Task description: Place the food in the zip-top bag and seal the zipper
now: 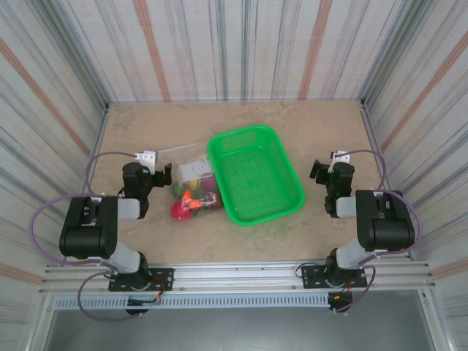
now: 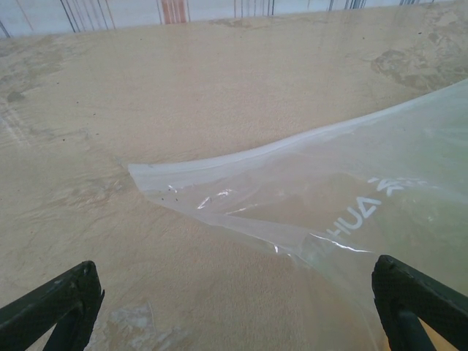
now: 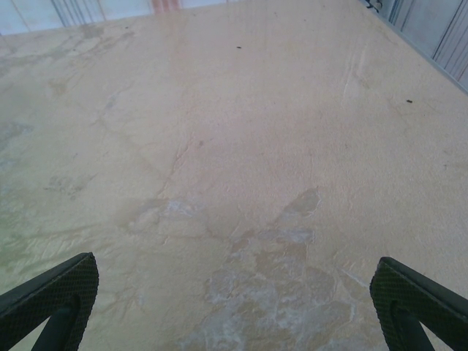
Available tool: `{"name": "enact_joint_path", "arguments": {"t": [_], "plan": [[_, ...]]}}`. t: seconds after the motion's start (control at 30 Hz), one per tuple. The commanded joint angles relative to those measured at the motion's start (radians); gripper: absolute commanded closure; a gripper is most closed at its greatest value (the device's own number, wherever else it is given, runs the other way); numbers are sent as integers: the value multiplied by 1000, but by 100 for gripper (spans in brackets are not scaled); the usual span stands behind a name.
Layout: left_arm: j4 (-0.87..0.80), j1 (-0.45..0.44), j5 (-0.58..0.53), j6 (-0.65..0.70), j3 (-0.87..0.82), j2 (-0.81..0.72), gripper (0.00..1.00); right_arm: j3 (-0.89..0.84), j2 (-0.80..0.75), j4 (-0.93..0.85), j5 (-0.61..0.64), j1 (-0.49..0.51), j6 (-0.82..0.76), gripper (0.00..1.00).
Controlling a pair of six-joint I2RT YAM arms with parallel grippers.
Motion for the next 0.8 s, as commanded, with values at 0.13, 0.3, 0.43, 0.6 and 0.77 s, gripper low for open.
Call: {"name": "enact_joint_path", "arguments": {"t": [0.13,0.3,0.43,0.6,0.77], "plan": [[-2,-7,-22,2,11,-8,1,16,-3,-5,-13,-2,-4,1],[-1,-9,-29,4,9,-7,1,16,-3,-5,-14,-2,-3,1],[-1,-9,-28,4,11,-7,1,16,-2,-5,-13,-2,-3,1],[-17,-4,-18,1,23,0,1,17,-3,-5,-12,-3,-4,1],[-2,-6,-21,3,11,-6,1,16,-3,-5,-13,-3,-3,1]]}}
